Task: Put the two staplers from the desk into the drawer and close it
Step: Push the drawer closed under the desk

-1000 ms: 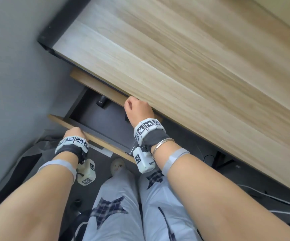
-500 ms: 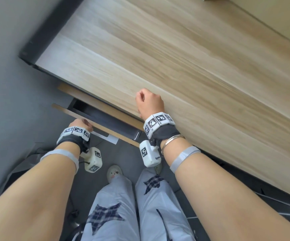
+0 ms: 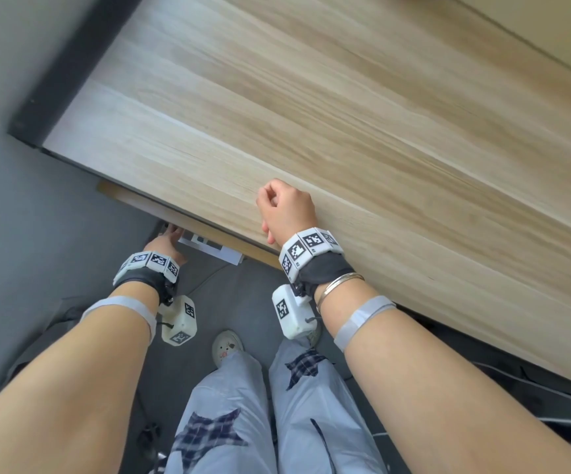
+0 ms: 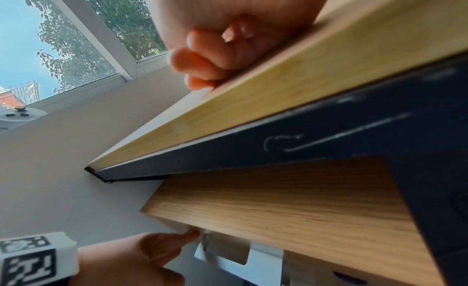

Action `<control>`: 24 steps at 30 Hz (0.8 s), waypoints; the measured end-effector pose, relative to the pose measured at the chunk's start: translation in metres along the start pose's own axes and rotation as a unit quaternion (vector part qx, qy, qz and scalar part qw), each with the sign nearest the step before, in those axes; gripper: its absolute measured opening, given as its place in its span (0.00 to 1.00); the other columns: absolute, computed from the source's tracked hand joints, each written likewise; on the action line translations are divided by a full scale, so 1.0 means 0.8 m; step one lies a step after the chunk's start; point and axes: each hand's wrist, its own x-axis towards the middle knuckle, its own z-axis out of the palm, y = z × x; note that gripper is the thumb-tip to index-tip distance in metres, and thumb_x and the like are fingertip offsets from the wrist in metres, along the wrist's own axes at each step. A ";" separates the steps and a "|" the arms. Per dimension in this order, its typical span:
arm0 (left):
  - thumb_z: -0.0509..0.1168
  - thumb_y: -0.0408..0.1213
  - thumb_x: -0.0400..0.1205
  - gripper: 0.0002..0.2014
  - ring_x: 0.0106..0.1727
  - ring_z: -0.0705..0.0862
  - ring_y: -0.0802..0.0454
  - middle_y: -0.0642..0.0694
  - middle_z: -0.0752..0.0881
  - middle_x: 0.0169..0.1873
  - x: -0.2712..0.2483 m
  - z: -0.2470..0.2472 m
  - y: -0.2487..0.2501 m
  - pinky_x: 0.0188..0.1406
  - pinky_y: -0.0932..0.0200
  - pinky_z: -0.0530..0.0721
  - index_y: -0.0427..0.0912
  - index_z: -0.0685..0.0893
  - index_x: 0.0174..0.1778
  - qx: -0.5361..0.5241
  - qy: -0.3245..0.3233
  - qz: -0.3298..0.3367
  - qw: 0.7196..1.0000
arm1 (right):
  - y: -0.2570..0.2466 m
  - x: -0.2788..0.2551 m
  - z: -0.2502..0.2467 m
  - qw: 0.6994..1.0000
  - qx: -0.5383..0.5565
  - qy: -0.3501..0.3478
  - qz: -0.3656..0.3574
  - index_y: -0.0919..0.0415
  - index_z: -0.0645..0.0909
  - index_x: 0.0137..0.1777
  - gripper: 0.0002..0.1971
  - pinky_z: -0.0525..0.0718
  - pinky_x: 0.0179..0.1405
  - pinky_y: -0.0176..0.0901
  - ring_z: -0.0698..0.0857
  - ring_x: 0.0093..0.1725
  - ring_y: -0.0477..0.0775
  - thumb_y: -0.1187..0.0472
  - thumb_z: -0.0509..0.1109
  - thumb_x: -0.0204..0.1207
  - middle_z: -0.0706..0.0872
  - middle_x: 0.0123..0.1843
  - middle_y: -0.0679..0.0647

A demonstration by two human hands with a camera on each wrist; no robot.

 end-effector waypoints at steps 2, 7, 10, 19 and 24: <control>0.65 0.26 0.78 0.37 0.85 0.55 0.46 0.48 0.48 0.85 0.001 0.001 0.004 0.82 0.51 0.62 0.42 0.57 0.83 -0.003 0.007 -0.002 1.000 | 0.000 0.001 0.001 1.000 0.000 0.004 -0.001 0.54 0.75 0.33 0.14 0.78 0.14 0.30 0.74 0.08 0.39 0.57 0.59 0.81 0.82 0.19 0.50; 0.69 0.28 0.77 0.39 0.84 0.57 0.44 0.42 0.48 0.85 0.003 0.007 0.011 0.81 0.51 0.62 0.36 0.58 0.82 -0.027 0.010 -0.004 1.000 | 0.000 0.004 0.003 1.000 0.002 0.002 0.008 0.54 0.75 0.33 0.13 0.75 0.13 0.27 0.75 0.08 0.40 0.57 0.58 0.80 0.81 0.18 0.50; 0.69 0.28 0.76 0.38 0.83 0.62 0.42 0.42 0.50 0.85 0.004 0.007 0.012 0.79 0.51 0.65 0.34 0.59 0.81 -0.021 0.016 -0.002 1.000 | -0.001 0.003 0.003 1.000 0.000 0.004 0.011 0.54 0.75 0.33 0.12 0.73 0.12 0.27 0.75 0.08 0.40 0.58 0.59 0.79 0.80 0.18 0.50; 0.64 0.33 0.81 0.26 0.72 0.78 0.41 0.40 0.75 0.76 -0.043 -0.029 0.032 0.71 0.53 0.77 0.44 0.72 0.76 0.058 -0.027 0.006 0.998 | -0.008 0.000 -0.009 0.998 0.029 -0.038 0.029 0.56 0.76 0.36 0.11 0.77 0.17 0.29 0.76 0.08 0.39 0.59 0.58 0.79 0.82 0.19 0.50; 0.64 0.33 0.81 0.21 0.71 0.79 0.44 0.43 0.80 0.72 -0.094 -0.043 0.063 0.73 0.55 0.75 0.42 0.78 0.72 0.063 -0.031 0.080 0.994 | -0.017 -0.008 -0.034 0.995 0.025 -0.088 0.029 0.55 0.78 0.37 0.12 0.86 0.33 0.39 0.84 0.23 0.50 0.60 0.59 0.81 0.85 0.26 0.49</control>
